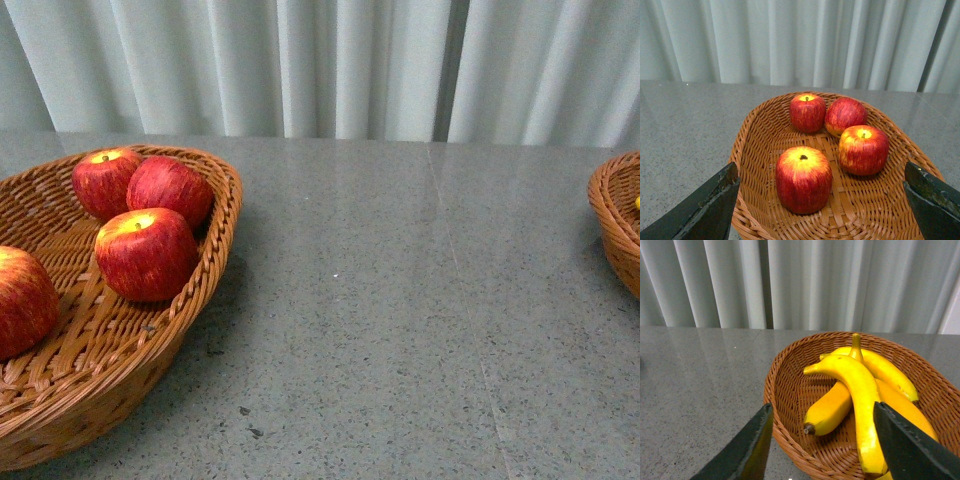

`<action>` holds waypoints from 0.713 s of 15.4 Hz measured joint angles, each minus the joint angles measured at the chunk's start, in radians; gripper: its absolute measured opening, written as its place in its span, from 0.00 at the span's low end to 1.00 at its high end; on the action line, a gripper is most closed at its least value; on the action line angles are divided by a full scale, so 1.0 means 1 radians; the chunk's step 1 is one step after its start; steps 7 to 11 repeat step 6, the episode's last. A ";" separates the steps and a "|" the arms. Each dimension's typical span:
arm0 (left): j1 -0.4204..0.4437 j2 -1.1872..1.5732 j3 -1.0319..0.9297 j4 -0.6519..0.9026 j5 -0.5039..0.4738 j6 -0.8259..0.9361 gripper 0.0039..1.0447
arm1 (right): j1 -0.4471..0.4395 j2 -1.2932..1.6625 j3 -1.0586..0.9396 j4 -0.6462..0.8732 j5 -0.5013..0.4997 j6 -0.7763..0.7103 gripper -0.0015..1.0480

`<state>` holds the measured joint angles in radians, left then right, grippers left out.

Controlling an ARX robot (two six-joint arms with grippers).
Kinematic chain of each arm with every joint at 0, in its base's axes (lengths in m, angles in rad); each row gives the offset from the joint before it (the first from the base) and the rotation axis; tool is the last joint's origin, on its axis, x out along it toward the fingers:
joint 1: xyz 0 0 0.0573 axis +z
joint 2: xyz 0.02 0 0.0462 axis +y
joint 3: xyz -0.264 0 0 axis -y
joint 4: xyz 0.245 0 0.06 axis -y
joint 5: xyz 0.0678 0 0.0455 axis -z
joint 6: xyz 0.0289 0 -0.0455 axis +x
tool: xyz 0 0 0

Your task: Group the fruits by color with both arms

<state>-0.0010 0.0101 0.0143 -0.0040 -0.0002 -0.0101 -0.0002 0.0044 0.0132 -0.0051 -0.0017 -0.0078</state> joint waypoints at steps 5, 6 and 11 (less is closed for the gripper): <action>0.000 0.000 0.000 0.000 0.000 0.000 0.94 | 0.000 0.000 0.000 0.000 0.000 0.000 0.93; 0.000 0.000 0.000 0.000 0.000 0.000 0.94 | 0.000 0.000 0.000 0.000 0.000 0.000 0.94; 0.000 0.000 0.000 0.000 0.000 0.000 0.94 | 0.000 0.000 0.000 0.000 0.000 0.000 0.94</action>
